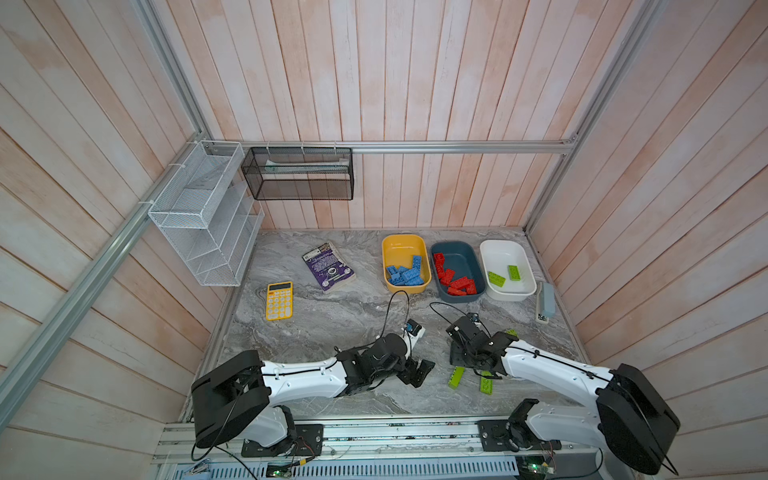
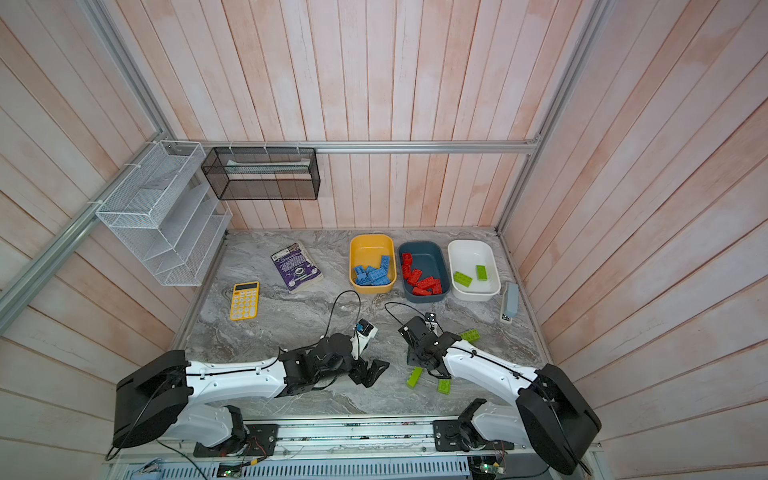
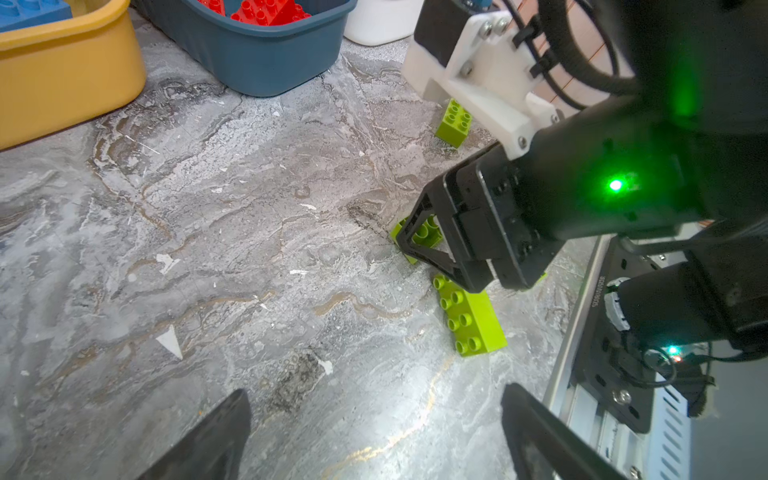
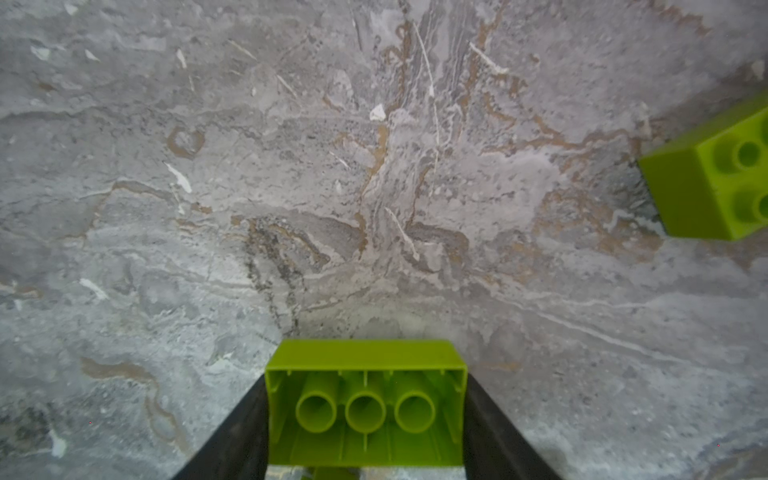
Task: Sort the legos into containers by color
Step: 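Lower the right gripper and grasp a lime-green brick on the table, then carry the lime-green brick to the white tub and release it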
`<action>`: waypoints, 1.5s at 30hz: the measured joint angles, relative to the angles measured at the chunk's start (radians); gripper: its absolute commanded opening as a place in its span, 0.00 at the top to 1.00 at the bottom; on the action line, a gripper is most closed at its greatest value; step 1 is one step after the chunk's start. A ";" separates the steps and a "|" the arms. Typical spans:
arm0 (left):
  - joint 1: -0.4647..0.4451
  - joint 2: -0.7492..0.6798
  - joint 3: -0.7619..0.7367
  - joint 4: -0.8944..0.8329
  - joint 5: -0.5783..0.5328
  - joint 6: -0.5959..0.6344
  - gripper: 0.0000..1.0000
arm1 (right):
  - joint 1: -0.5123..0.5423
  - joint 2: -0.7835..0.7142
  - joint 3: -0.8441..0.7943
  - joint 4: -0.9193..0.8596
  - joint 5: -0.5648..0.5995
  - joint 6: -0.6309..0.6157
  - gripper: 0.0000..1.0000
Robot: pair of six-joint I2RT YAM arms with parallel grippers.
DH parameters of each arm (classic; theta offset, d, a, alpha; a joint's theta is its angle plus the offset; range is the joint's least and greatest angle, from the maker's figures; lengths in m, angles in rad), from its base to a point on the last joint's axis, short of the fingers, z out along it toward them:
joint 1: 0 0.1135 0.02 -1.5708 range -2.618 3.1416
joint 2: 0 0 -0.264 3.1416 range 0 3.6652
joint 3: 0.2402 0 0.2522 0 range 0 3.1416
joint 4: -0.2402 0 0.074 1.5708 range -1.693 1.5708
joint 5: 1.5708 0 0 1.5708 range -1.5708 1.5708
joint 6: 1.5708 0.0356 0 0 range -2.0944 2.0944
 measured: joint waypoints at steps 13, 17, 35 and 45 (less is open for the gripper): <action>0.005 0.035 0.074 -0.018 -0.026 0.042 0.05 | -0.158 0.014 0.226 -0.019 0.002 -0.143 0.47; 0.026 0.098 0.144 -0.018 -0.016 0.065 0.05 | -0.317 0.052 0.351 -0.004 -0.034 -0.214 0.47; 0.052 0.304 0.370 -0.016 0.056 0.135 0.05 | -0.813 0.466 0.636 0.231 -0.235 -0.230 0.44; 0.055 0.353 0.397 -0.016 0.063 0.143 0.05 | -0.877 0.576 0.670 0.263 -0.273 -0.236 0.18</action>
